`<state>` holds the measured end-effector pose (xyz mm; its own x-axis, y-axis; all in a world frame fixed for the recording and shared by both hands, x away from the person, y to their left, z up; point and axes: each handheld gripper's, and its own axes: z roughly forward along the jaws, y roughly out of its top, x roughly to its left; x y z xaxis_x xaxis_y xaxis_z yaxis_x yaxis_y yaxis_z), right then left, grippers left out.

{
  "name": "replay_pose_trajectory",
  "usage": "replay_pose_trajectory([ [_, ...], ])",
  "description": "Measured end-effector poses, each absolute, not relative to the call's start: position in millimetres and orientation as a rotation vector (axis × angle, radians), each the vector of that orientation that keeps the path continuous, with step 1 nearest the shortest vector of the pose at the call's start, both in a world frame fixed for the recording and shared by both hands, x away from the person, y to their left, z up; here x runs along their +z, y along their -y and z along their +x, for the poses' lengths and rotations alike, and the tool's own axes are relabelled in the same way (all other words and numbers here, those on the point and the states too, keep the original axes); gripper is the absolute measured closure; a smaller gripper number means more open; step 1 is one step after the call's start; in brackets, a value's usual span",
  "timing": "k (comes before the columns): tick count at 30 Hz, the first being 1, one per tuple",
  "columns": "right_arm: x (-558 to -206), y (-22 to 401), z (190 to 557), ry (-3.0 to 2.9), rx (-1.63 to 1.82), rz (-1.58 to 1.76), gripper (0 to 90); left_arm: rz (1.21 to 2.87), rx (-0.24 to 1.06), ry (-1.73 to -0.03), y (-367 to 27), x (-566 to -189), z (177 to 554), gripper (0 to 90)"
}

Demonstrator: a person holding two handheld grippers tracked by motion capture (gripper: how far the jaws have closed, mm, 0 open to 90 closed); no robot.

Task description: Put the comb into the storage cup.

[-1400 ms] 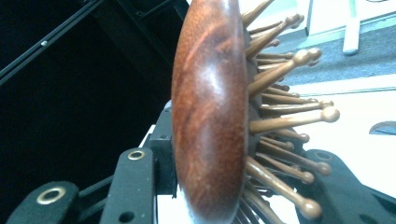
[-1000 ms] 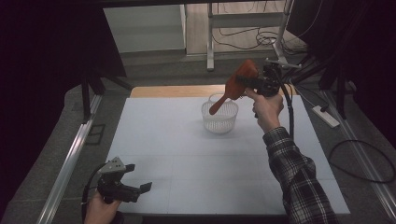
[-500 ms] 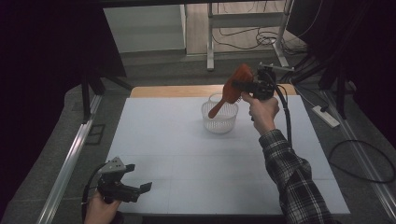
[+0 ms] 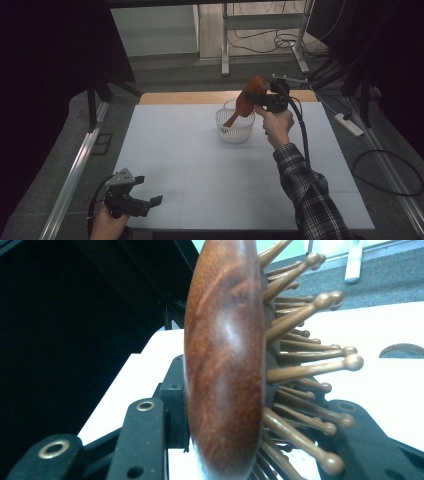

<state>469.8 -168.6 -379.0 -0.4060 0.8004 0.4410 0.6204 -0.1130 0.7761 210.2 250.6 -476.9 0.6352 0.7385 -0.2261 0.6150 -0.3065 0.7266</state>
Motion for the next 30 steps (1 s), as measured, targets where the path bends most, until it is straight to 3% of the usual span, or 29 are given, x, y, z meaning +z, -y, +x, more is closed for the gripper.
replay_pose_trajectory([
  [30, -414, 162, 467, -1.940, 1.472, 1.640, 52.6, 2.027, 0.187, -1.061, -250, -477, 211, 0.2],
])
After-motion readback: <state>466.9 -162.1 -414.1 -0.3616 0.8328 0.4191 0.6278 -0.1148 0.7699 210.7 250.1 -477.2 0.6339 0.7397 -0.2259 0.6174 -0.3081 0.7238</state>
